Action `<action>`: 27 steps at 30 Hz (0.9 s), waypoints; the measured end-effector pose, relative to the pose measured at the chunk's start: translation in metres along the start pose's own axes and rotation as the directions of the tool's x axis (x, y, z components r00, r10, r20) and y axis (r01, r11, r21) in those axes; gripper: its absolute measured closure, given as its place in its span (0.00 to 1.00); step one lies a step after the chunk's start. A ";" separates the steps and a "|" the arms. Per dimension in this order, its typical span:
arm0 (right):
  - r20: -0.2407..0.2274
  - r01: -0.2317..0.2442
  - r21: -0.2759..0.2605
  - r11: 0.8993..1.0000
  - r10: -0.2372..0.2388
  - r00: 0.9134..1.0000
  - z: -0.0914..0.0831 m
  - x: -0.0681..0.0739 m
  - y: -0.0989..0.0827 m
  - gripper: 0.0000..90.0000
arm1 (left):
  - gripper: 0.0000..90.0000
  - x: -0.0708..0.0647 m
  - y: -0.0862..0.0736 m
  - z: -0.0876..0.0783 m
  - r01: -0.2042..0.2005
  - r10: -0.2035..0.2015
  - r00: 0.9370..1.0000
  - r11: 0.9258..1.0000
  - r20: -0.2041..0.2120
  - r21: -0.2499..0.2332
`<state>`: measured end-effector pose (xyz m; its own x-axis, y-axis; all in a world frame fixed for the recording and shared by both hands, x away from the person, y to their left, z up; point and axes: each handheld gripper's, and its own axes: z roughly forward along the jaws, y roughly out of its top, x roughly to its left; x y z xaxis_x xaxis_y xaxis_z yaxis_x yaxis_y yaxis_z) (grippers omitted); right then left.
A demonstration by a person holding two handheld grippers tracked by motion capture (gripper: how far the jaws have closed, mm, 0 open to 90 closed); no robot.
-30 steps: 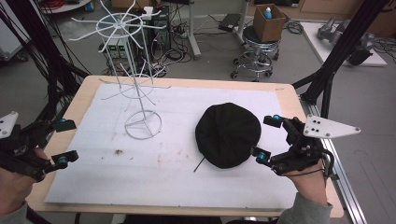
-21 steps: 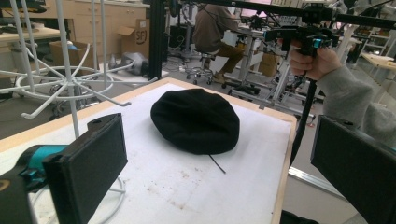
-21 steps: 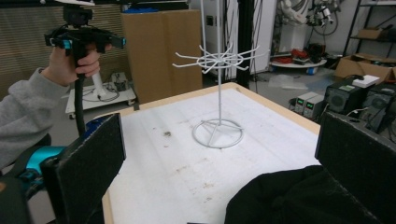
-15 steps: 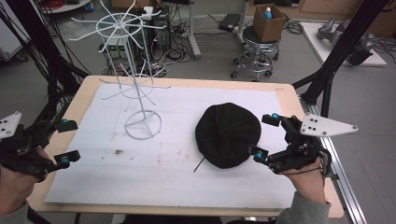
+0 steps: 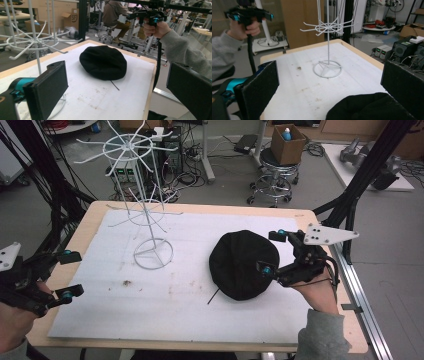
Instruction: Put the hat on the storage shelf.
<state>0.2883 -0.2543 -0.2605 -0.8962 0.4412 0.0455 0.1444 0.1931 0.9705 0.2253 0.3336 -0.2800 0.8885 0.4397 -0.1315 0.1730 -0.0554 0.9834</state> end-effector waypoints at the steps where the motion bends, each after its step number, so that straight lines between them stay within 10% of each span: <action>1: 0.004 0.014 0.003 1.000 -0.014 1.000 0.004 -0.002 0.000 0.01 | 0.04 0.000 0.000 -0.001 0.000 0.000 1.000 1.000 -0.002 0.001; 27: -0.030 -0.008 0.062 0.998 0.010 1.000 0.054 -0.053 -0.018 0.01 | 0.04 -0.005 -0.009 -0.020 0.026 -0.025 0.998 1.000 -0.059 0.014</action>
<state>0.3563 -0.2338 -0.2930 -0.9068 0.4169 0.0624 0.1774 0.2430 0.9537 0.2106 0.3496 -0.2853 0.8573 0.4929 -0.1489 0.2021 -0.0561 0.9778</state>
